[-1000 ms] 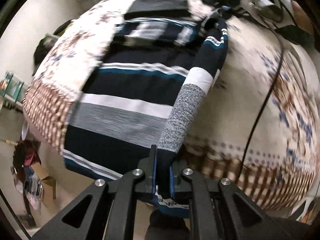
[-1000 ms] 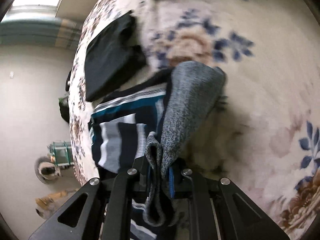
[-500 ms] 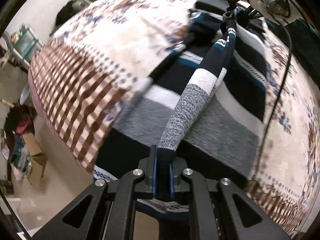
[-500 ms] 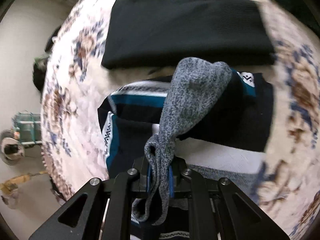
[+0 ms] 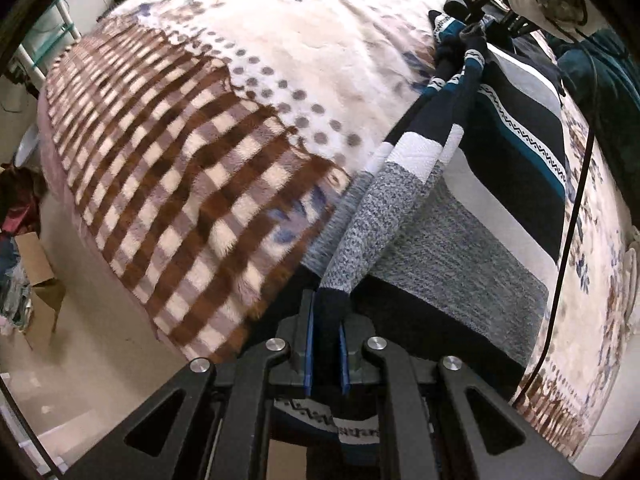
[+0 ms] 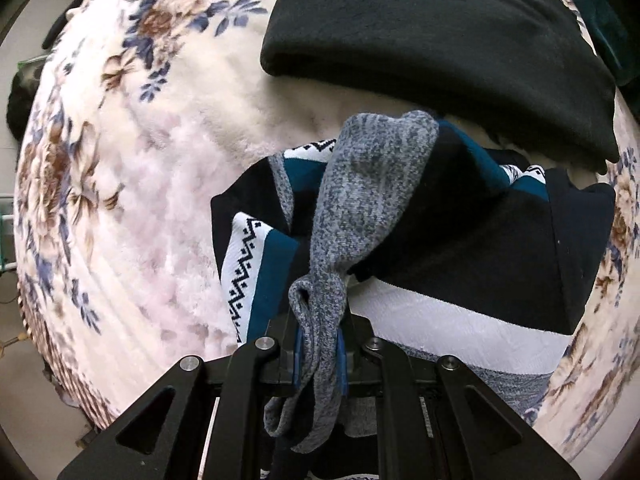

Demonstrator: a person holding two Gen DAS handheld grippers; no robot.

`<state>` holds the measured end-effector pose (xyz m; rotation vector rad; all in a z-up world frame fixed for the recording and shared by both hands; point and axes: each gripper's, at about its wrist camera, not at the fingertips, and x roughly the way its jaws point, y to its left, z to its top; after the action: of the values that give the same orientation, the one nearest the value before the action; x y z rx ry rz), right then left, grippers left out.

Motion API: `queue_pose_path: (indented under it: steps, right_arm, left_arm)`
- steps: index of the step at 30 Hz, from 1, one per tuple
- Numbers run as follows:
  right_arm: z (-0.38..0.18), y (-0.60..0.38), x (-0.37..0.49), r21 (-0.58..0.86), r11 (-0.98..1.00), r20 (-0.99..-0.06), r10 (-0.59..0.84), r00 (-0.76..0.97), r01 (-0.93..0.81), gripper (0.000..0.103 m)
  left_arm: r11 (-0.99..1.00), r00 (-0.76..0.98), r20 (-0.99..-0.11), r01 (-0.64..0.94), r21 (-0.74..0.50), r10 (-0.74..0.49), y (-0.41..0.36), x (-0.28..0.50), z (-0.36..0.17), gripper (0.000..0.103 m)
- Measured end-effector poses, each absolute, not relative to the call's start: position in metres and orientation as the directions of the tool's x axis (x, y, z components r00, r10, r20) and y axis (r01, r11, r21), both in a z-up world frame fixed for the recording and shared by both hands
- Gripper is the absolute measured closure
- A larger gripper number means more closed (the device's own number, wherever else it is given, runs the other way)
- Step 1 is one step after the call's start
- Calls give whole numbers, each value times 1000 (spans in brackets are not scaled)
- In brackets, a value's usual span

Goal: Fold small clothes

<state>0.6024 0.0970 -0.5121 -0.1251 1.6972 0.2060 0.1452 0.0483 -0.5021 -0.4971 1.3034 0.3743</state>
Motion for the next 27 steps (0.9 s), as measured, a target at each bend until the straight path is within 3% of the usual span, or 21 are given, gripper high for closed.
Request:
queue_pose_path:
  steps: [3, 5, 7, 9, 16, 21, 27]
  right_arm:
    - [-523, 100, 607, 61, 984, -983, 31, -179, -167, 85]
    - [-522, 100, 609, 107, 985, -978, 79, -195, -136, 70]
    - [-518, 102, 611, 228, 968, -952, 198, -234, -108, 33]
    - [-508, 101, 612, 344, 933, -919, 312, -240, -103, 24]
    - [-466, 61, 576, 493, 860, -862, 460, -213, -135, 23]
    - [-447, -10, 495, 425, 877, -904, 397, -159, -223, 23]
    - [-459, -101, 378, 321, 931, -937, 284, -205, -176, 23]
  left_arm:
    - [772, 220, -969, -594, -225, -113, 70, 137, -521, 90]
    - [726, 232, -961, -633, -269, -153, 81, 123, -524, 87]
    - [696, 223, -960, -662, -278, -172, 87, 109, -525, 74]
    - [645, 196, -963, -716, -268, -183, 98, 89, -529, 61]
    - [542, 242, -957, -789, -291, -161, 131, 49, -509, 61]
    - [555, 249, -947, -767, -321, -203, 125, 64, -508, 57]
    - [678, 151, -965, -688, -257, -214, 108, 93, -530, 57]
